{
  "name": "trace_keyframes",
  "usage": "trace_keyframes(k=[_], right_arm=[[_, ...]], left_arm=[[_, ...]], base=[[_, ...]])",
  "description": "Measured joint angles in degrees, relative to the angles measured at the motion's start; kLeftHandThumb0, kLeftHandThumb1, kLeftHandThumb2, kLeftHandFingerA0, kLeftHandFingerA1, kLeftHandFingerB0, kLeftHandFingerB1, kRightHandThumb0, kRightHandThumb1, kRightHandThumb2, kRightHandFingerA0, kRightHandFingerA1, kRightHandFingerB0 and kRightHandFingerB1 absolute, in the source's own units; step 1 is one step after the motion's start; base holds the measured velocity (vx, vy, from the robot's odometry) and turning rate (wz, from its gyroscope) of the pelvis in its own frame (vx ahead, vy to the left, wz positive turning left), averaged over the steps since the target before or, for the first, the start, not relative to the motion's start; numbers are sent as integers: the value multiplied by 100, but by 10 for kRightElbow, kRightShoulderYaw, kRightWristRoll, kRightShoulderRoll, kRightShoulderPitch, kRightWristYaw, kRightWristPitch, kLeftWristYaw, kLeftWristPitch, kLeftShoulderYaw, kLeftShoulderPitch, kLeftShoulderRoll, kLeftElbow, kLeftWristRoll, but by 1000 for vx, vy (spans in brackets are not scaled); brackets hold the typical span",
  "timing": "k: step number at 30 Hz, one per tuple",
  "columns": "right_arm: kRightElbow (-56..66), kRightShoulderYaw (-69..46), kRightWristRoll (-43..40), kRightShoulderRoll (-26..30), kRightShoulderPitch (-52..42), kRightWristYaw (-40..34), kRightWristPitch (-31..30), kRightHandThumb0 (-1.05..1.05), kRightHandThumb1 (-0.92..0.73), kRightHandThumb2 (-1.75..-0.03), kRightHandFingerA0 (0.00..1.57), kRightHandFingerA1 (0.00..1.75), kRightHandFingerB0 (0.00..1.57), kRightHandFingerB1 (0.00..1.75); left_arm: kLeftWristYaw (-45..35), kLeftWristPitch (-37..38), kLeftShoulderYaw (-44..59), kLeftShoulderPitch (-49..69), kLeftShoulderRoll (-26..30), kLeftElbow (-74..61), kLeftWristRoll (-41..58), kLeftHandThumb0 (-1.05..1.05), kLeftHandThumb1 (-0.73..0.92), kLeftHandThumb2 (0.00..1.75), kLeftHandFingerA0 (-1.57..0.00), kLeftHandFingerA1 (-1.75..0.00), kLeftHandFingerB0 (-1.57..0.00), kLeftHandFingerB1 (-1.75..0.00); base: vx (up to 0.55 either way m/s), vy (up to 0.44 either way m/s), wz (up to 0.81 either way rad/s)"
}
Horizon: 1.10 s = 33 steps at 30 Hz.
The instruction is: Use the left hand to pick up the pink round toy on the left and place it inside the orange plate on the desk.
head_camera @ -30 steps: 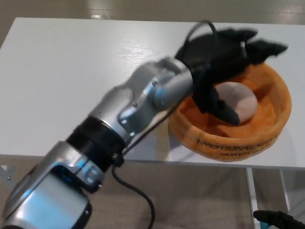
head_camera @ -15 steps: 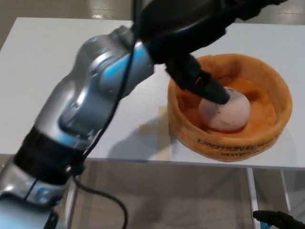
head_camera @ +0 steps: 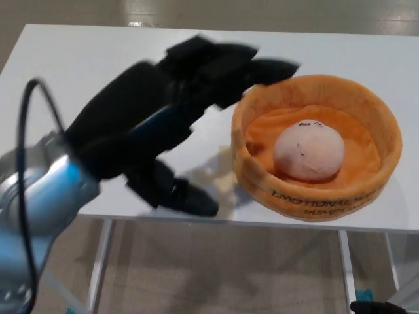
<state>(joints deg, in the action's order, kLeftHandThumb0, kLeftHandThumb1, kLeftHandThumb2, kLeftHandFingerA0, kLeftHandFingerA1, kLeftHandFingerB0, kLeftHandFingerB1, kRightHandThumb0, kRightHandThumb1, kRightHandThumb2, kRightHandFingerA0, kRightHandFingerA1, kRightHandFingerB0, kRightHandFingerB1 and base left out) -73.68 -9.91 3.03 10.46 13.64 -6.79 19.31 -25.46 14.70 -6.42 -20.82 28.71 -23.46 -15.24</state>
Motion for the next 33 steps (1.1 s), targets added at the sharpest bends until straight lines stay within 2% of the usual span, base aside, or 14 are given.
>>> trace_keyframes(k=[3, 4, 5, 10, 11, 12, 13, 14, 15, 20, 22, 23, 24, 33], right_arm=[[0, 0, 0, 1, -3, 0, 0, -11, -27, -91, 52, 76, 64, 77], [0, 0, 0, 1, -3, 0, 0, -11, -35, -79, 57, 86, 68, 71], [0, 0, 0, 1, -3, 0, 0, -7, -34, -80, 57, 89, 68, 72], [0, 1, 1, 2, -4, 0, 0, -8, -29, -92, 51, 76, 63, 77], [0, 1, 1, 2, -4, 0, 0, -8, -34, -80, 51, 86, 68, 70], [0, 0, 1, 3, -4, 0, 0, -8, -34, -80, 51, 86, 68, 70], [0, 0, 1, 3, -4, 0, 0, -7, -35, -79, 59, 103, 69, 70], [0, 1, 1, 3, -4, 0, 0, -7, -35, -79, 59, 103, 69, 70], [0, 1, 1, 3, -4, 0, 0, -8, -27, -92, 57, 80, 64, 77], [-1, 1, 2, 3, -5, 0, -1, -9, -33, -81, 53, 89, 67, 71], [-1, 1, 2, 3, -7, 0, -1, -7, -29, -92, 52, 76, 63, 77], [-1, 1, 2, 3, -8, 0, -1, -8, -32, -81, 60, 107, 69, 73], [-1, 1, 2, 3, -8, 0, -1, -12, -27, -91, 54, 78, 66, 78], [-1, 1, 4, 2, -7, 0, -1, -11, -36, -77, 53, 87, 68, 73]], left_arm=[[-6, 4, 16, 51, 4, -5, 29, -54, 37, 53, -1, -29, -19, -28], [-8, 5, 20, 65, 5, -6, 36, -56, 35, 68, -5, -30, -13, -36], [-8, 5, 20, 65, 5, -6, 36, -29, 14, 77, -3, -51, 0, -47], [-24, 22, 56, 169, 17, -2, 92, -27, 19, 79, -3, -51, 0, -47], [-27, 25, 62, 186, 18, 1, 99, -27, 24, 81, -2, -51, 0, -47], [-31, 30, 69, 210, 19, 7, 110, -27, 24, 81, -2, -51, 0, -47], [-32, 32, 70, 214, 19, 8, 113, -28, 24, 82, -2, -50, 0, -47], [-38, 41, 79, 249, 20, 21, 127, -28, 24, 82, -2, -50, 0, -47], [-44, 50, 85, 276, 20, 33, 141, -46, 43, 53, -16, -34, -20, -29], [-63, 78, 99, 346, 20, 80, 176, -41, 44, 53, -15, -34, -20, -30], [-76, 96, 101, 379, 18, 124, 196, -43, 46, 54, -16, -34, -20, -29], [-80, 102, 100, 388, 16, 143, 202, -46, 46, 54, -19, -34, -21, -29], [-81, 109, 99, 389, 14, 171, 203, -25, 27, 84, -9, -51, -7, -49], [-53, 134, 69, 347, -5, 381, 170, -26, 29, 87, -10, -52, -9, -49]], base=[[0, 0, 0], [0, 0, 0], [0, 0, 0], [0, 0, 0], [0, 0, 0], [0, 0, 0], [0, 0, 0], [0, 0, 0], [0, 0, 0], [0, 0, 0], [0, 0, 0], [0, 0, 0], [0, 0, 0], [0, 0, 0]])
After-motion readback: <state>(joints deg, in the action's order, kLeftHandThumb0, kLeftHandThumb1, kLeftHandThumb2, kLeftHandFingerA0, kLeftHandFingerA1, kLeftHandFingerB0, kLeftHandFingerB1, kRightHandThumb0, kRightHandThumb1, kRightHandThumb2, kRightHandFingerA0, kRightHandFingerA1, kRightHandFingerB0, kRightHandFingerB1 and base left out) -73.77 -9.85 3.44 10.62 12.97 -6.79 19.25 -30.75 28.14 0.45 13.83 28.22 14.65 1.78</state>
